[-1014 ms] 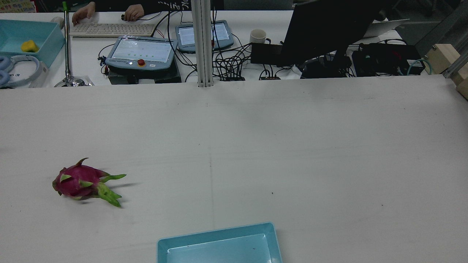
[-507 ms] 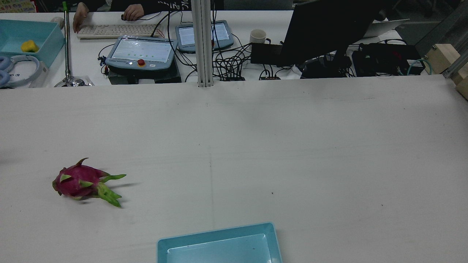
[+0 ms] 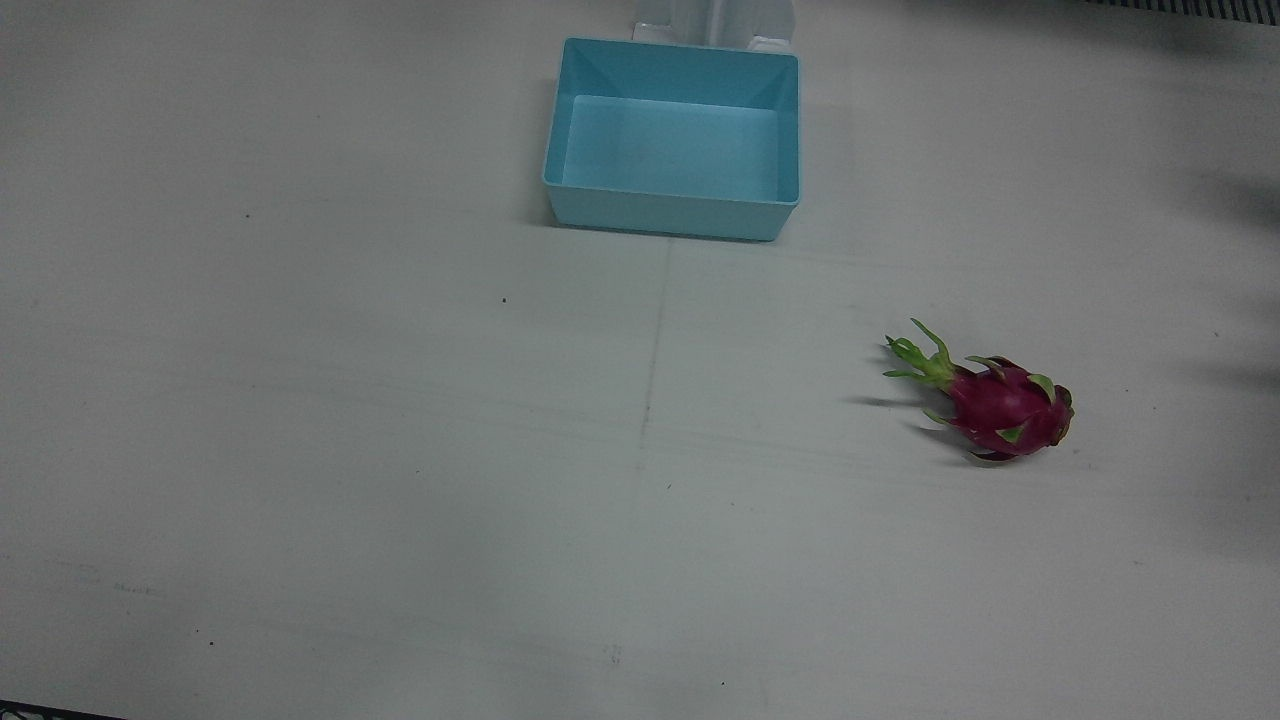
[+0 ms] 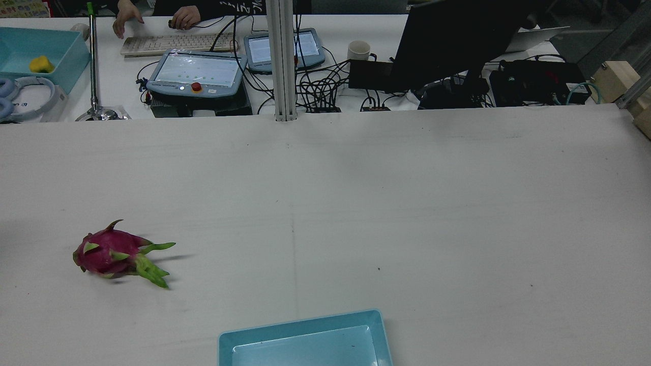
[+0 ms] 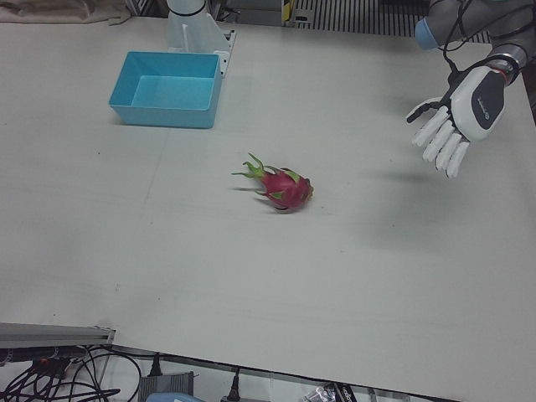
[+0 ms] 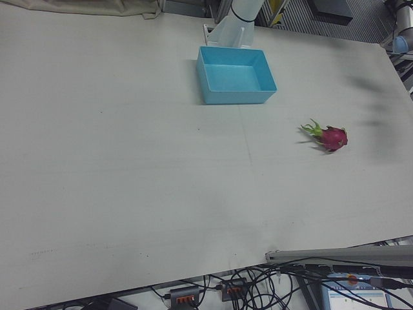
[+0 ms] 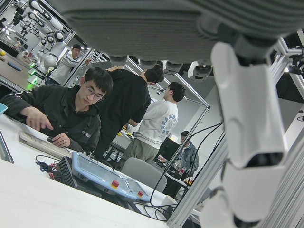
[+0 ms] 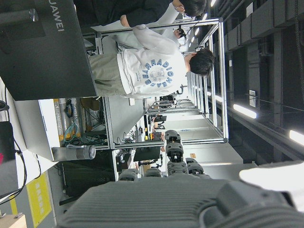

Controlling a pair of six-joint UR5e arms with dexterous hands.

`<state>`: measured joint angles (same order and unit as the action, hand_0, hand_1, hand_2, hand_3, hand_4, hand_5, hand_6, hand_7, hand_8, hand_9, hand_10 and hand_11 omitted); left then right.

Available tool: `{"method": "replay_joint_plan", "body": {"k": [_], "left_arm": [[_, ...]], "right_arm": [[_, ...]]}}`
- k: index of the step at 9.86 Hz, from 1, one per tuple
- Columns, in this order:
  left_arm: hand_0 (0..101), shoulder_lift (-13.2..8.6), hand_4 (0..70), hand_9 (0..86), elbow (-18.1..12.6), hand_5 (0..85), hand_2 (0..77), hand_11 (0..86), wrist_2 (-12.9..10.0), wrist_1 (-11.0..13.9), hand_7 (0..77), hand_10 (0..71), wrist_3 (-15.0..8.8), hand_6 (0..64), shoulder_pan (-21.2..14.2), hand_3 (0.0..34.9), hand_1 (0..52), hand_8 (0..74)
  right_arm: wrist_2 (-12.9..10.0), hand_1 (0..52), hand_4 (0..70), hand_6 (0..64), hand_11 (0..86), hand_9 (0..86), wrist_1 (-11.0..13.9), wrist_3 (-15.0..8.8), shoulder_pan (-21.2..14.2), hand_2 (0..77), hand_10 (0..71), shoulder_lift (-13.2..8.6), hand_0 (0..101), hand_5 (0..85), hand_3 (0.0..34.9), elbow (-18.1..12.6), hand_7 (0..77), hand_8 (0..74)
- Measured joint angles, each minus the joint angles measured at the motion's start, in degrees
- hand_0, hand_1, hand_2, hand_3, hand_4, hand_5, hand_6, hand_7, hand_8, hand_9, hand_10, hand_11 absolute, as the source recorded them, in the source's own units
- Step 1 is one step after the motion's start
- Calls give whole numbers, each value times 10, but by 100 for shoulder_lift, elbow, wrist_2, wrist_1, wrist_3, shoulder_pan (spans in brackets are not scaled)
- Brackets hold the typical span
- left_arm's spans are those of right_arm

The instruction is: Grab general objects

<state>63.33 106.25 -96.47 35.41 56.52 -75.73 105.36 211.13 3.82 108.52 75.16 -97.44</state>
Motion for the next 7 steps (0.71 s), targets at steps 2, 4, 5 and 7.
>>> {"method": "replay_joint_plan", "body": {"k": [2, 4, 5, 7], "left_arm": [[802, -4, 0, 11, 129, 22, 300, 11, -71, -172, 38, 11, 352, 5, 77, 141, 0, 16], [801, 1, 0, 11, 536, 22, 295, 11, -87, -744, 38, 5, 987, 5, 264, 207, 0, 11], [801, 3, 0, 11, 670, 22, 295, 11, -71, -1029, 38, 5, 1376, 5, 422, 207, 0, 11], [802, 4, 0, 11, 769, 104, 376, 11, -23, -1408, 109, 11, 2016, 11, 600, 293, 0, 11]], "right_arm": [[0, 54, 0, 0, 5, 5, 0, 0, 0, 16, 0, 0, 0, 11, 0, 0, 0, 0], [0, 54, 0, 0, 5, 5, 0, 0, 0, 16, 0, 0, 0, 11, 0, 0, 0, 0], [0, 54, 0, 0, 5, 5, 0, 0, 0, 16, 0, 0, 0, 11, 0, 0, 0, 0], [0, 54, 0, 0, 5, 5, 0, 0, 0, 16, 0, 0, 0, 11, 0, 0, 0, 0]]}}
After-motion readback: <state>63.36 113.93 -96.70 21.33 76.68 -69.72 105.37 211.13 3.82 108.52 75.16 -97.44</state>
